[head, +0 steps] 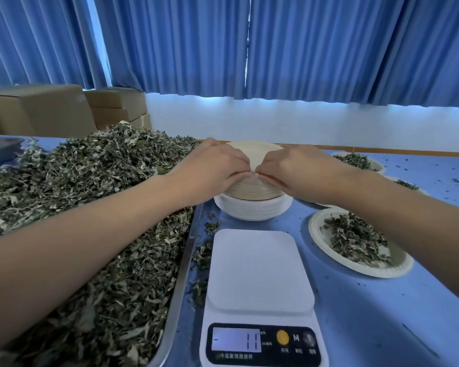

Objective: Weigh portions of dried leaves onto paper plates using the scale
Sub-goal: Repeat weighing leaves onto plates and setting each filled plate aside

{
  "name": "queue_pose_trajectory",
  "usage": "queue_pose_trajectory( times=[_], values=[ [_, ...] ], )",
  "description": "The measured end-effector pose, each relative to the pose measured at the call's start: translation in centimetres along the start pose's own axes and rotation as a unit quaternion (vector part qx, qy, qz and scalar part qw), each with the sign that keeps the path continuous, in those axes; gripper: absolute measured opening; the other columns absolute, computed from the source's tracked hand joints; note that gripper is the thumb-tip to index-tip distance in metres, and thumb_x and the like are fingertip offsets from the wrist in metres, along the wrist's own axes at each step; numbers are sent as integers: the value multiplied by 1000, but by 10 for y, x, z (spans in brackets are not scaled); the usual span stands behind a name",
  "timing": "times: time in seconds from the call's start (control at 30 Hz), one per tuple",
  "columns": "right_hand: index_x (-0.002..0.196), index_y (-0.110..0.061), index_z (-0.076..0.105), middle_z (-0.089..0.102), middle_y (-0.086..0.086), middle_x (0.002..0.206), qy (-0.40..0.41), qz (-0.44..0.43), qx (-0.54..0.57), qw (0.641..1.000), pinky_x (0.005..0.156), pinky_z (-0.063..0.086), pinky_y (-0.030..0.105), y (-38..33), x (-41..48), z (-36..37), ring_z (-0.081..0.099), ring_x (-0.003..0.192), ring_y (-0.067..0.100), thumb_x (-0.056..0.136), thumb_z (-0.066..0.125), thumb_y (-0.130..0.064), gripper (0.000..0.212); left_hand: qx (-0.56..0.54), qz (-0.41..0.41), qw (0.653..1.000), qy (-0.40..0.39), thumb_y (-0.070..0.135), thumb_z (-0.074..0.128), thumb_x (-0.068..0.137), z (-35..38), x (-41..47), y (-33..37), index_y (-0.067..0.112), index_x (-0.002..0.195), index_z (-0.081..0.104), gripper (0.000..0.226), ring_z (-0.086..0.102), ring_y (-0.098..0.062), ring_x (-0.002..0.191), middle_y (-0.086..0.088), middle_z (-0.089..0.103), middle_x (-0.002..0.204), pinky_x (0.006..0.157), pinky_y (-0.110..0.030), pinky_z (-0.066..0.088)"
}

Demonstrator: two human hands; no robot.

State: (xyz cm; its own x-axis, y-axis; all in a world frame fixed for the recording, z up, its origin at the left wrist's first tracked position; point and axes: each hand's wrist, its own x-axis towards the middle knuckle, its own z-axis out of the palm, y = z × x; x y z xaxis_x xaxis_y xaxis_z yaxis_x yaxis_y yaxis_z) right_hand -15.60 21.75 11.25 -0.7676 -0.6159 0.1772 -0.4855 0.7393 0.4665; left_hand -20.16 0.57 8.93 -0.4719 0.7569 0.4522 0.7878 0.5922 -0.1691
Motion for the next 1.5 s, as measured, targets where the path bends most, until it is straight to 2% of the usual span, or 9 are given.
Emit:
queue_pose_trajectory(
  times=[0.27,0.5,0.67,0.83,0.9,1.0,1.13,1.27,1.5],
  values=[
    [124,-19,52,56,-1,111,53,56,-74,994,74,48,37,-1,0,-9,61,90,27,110,20,-26,35,44,5,998,51,34,44,105,-7,0,-2,14,117,72,36,60,-22,113,2,67,123,95,-41,41],
    [128,-23,63,64,-2,113,71,92,64,991,81,51,44,-2,-8,-22,63,96,27,102,27,-49,52,30,26,989,146,15,54,103,-15,-1,3,3,109,73,23,67,-32,94,-10,70,114,79,-48,48],
    [124,-17,65,64,2,106,110,101,57,987,77,51,46,-10,-24,-28,60,97,27,109,38,-32,34,-15,21,983,182,24,58,102,-26,-11,10,5,109,73,25,66,-28,101,-5,71,112,83,-48,49],
    [104,-2,75,68,12,83,280,24,105,954,49,53,47,-55,-68,-29,66,73,36,92,63,1,17,-125,-149,927,319,26,47,104,-46,-45,15,13,115,70,29,63,-16,105,1,70,112,92,-38,51],
    [107,-3,76,72,11,90,293,-14,113,949,52,55,45,-76,-90,-19,69,77,34,86,68,5,23,-124,-232,925,274,28,50,99,-51,-64,14,23,107,72,24,65,-12,91,7,71,101,84,-38,54],
    [112,-6,76,74,7,100,282,-38,128,950,58,57,40,-103,-119,4,71,87,28,83,74,3,31,-101,-340,934,38,32,51,97,-47,-92,14,31,98,71,21,67,-16,81,8,72,95,81,-41,59],
    [130,-20,70,67,-2,126,162,-9,179,970,76,62,38,-105,-140,25,66,114,18,66,81,17,75,-74,-382,884,-259,40,51,98,-29,-107,18,30,126,63,32,60,-28,114,0,63,129,106,-55,43],
    [142,-35,57,49,-11,149,141,80,205,965,92,54,31,-88,-148,16,51,131,14,69,60,24,94,-72,-360,888,-276,44,53,98,-20,-112,15,34,148,45,52,51,-28,131,2,52,147,111,-56,38],
    [84,-19,79,72,-10,87,232,279,349,864,74,43,6,-96,-140,31,63,85,4,78,52,24,51,27,-358,897,-257,44,56,95,-7,-107,29,33,144,40,53,30,-39,140,-13,30,152,108,-70,24]
  ],
)
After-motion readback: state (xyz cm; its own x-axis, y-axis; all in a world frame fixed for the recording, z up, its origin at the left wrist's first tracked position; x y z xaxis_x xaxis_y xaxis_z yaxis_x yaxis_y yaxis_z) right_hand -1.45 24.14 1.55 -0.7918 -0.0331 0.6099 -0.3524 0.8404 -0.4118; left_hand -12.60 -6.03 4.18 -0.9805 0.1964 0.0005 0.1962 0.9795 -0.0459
